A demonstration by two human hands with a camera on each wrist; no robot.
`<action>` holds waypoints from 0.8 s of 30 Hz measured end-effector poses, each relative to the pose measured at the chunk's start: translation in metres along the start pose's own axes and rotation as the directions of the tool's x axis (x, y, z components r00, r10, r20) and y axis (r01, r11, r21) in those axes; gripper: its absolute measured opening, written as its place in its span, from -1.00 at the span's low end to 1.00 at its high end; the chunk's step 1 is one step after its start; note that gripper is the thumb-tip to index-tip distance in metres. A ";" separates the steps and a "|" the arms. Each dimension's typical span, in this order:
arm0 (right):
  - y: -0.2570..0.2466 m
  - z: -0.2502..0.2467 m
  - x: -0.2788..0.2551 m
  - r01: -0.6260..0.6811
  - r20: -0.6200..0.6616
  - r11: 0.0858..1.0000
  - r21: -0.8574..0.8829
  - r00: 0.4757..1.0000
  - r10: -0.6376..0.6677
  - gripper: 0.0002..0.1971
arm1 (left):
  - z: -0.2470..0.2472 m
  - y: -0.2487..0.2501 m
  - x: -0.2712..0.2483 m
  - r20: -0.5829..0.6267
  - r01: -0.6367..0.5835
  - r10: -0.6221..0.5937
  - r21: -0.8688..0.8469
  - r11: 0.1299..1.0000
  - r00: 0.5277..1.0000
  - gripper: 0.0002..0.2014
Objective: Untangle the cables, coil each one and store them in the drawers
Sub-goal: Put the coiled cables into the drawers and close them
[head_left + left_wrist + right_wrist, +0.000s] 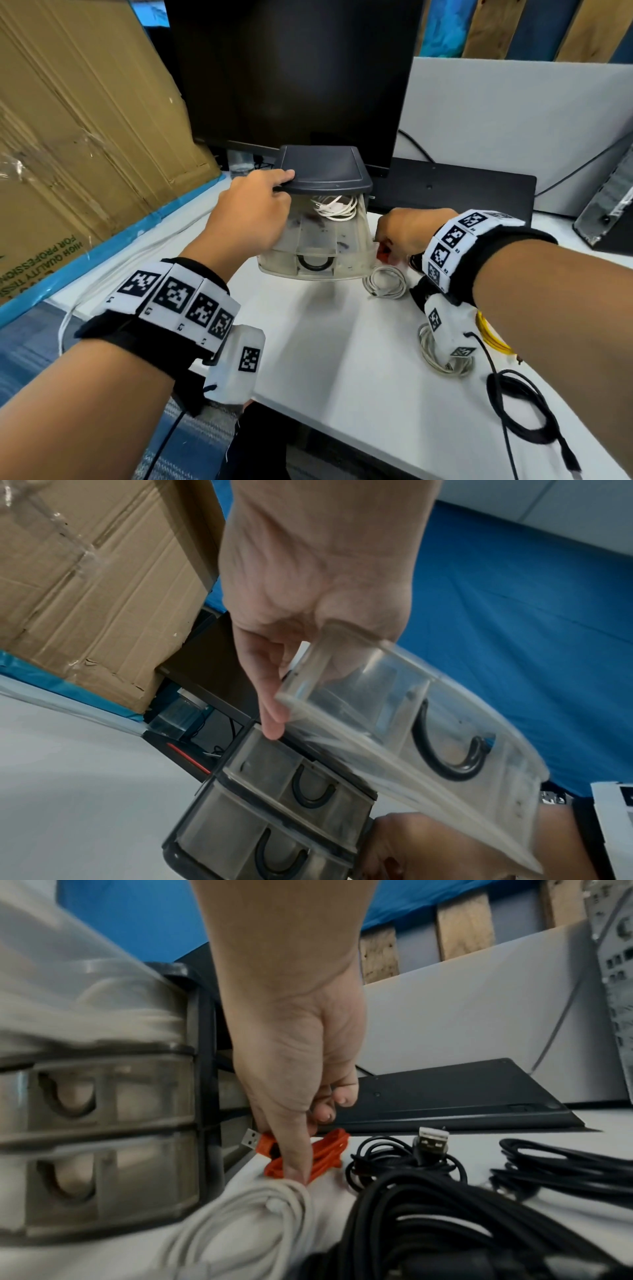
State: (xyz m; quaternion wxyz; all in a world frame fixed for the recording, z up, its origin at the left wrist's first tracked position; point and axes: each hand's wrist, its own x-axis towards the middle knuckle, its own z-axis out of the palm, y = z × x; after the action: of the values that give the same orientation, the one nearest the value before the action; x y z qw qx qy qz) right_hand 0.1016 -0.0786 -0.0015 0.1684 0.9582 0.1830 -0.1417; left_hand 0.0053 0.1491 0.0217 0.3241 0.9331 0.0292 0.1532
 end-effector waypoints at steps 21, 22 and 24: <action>-0.059 -0.080 -0.103 0.541 -0.462 0.839 0.060 0.760 -0.457 -0.88 | -0.009 0.002 0.000 0.035 0.001 0.002 -0.093 0.996 0.999 -0.47; -0.065 -0.077 -0.103 0.536 -0.427 0.843 0.036 0.771 -0.472 -0.92 | -0.010 0.001 0.000 0.038 -0.001 0.004 -0.099 0.995 0.999 -0.47; -0.073 -0.073 -0.098 0.515 -0.410 0.857 0.014 0.785 -0.464 -0.88 | -0.011 0.001 -0.001 0.052 0.009 -0.002 -0.119 0.993 0.999 -0.47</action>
State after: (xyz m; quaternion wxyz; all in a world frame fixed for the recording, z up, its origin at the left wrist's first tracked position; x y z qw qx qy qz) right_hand 0.0005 -0.0167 0.0769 0.0254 0.8946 0.4461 0.0030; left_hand 0.0008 0.1548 0.0295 0.3802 0.9157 0.0140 0.1293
